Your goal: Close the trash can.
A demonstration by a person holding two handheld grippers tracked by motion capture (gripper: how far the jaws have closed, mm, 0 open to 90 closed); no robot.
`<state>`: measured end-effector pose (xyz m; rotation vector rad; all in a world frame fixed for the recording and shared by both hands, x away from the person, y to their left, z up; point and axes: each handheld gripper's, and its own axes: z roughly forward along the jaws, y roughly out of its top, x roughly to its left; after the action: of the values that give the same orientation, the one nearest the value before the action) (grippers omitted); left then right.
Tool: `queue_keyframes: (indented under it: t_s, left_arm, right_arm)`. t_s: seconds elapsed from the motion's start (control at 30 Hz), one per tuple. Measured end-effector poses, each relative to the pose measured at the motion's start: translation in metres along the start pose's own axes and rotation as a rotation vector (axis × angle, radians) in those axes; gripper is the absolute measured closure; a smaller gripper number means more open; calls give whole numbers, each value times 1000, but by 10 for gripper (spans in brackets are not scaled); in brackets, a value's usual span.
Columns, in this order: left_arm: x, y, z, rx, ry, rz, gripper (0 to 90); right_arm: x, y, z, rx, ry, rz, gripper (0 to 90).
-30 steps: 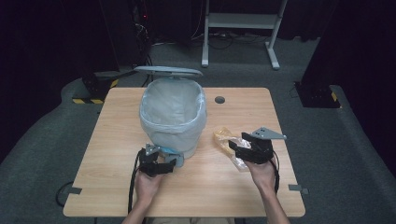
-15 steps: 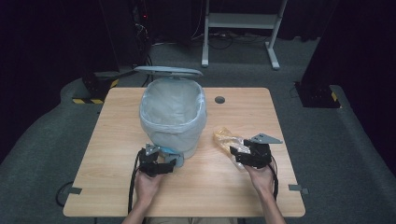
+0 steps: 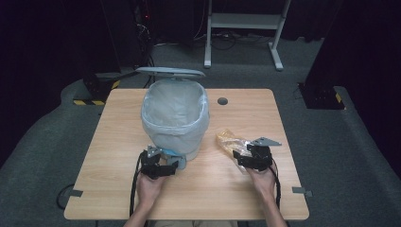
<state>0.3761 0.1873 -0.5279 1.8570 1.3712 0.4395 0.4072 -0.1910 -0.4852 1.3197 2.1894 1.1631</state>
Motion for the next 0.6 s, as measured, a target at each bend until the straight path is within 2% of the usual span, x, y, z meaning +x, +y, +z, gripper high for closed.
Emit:
queue_keyframes:
  t_s: [0.47, 0.6]
  left_arm:
    - [0, 0, 0, -1, -1, 1, 56]
    - [0, 0, 0, 0, 0, 1, 56]
  right_arm:
    - [-2, -17, 27, 113, -53, -21, 289]
    - [-1, -22, 29, 112, -68, -22, 310]
